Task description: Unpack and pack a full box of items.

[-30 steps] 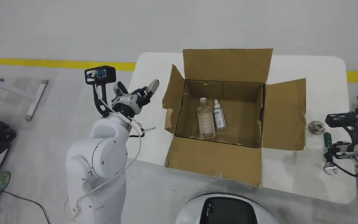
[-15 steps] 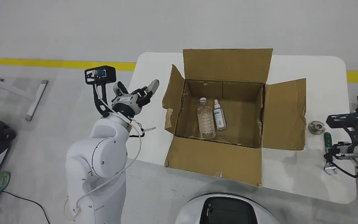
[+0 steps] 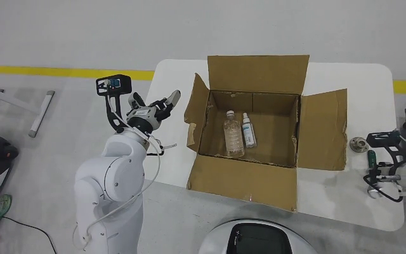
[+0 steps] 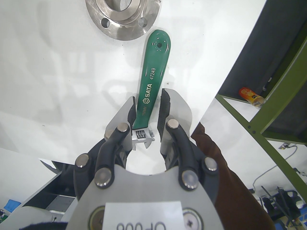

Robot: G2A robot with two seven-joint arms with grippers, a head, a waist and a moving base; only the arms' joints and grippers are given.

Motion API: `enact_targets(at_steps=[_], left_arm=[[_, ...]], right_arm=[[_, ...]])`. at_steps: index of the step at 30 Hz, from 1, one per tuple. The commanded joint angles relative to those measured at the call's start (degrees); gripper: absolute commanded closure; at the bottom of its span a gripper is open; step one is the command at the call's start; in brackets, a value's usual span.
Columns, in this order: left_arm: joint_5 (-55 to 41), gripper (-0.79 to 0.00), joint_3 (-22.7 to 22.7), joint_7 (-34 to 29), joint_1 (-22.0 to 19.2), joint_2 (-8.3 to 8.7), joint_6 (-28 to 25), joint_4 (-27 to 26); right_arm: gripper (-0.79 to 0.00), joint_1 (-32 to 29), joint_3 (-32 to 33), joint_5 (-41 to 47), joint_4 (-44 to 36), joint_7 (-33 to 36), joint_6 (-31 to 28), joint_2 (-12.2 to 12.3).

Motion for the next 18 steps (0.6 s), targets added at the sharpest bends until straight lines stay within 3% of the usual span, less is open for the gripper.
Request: enact_targets(at_steps=[1,6,11,18], left_arm=[[0.0,-0.785,0.0,0.0,0.0,0.00,0.0,0.0],[0.0,-0.785,0.0,0.0,0.0,0.00,0.0,0.0],[0.0,-0.785,0.0,0.0,0.0,0.00,0.0,0.0],[0.0,-0.785,0.0,0.0,0.0,0.00,0.0,0.0]], right_arm=[[-0.249,0.0,-0.2,0.1,0.2,-0.2,0.1,0.0],[-0.191,0.0,-0.6,0.4,0.6,-0.7,0.2,0.1],[0.000,0.2,-1.0,0.3,1.1,-1.0,0.3,0.1],[0.000,0.3,0.5,2.4,-0.6,-1.1,1.0,0.3]])
